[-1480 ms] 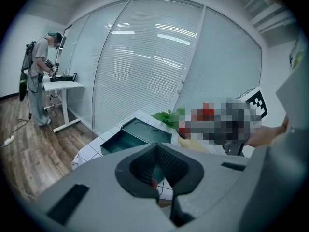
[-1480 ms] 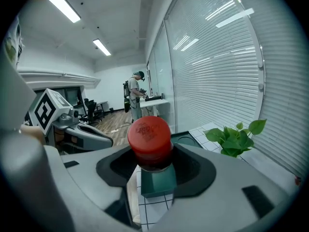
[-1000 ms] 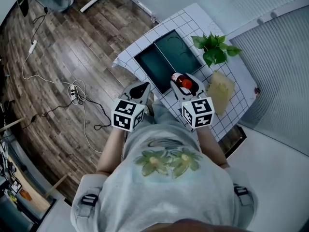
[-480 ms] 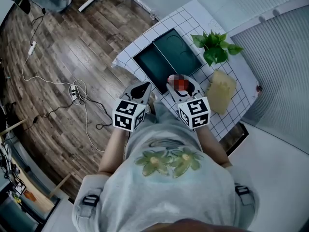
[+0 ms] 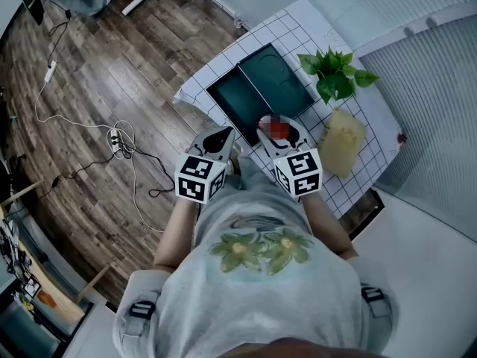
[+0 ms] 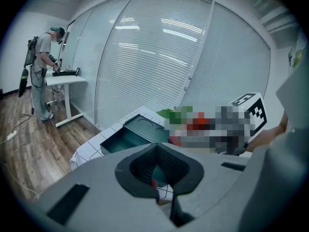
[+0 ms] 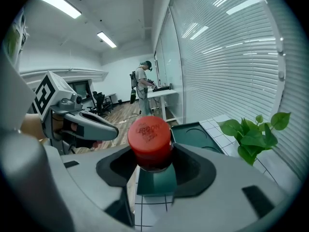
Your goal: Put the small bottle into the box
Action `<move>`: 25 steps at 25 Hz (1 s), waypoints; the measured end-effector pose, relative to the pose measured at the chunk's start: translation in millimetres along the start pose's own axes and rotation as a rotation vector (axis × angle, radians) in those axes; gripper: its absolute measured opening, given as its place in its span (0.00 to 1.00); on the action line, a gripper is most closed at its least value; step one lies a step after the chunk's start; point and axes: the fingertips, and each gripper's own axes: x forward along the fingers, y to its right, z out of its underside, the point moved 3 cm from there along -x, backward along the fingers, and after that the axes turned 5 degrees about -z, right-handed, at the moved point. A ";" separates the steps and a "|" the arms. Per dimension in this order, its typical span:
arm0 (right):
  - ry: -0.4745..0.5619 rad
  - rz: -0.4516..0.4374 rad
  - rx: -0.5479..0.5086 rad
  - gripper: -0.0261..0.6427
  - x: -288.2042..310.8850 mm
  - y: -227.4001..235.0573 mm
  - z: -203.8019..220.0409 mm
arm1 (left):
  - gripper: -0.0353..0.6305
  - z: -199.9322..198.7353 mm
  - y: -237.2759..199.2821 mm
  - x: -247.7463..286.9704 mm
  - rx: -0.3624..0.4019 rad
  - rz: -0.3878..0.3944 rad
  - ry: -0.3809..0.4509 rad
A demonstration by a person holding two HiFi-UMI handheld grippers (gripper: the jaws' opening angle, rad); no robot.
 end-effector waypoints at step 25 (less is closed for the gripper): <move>-0.068 -0.015 0.017 0.36 22.3 13.0 26.9 | 0.06 4.8 3.2 7.4 -0.016 -0.011 -0.018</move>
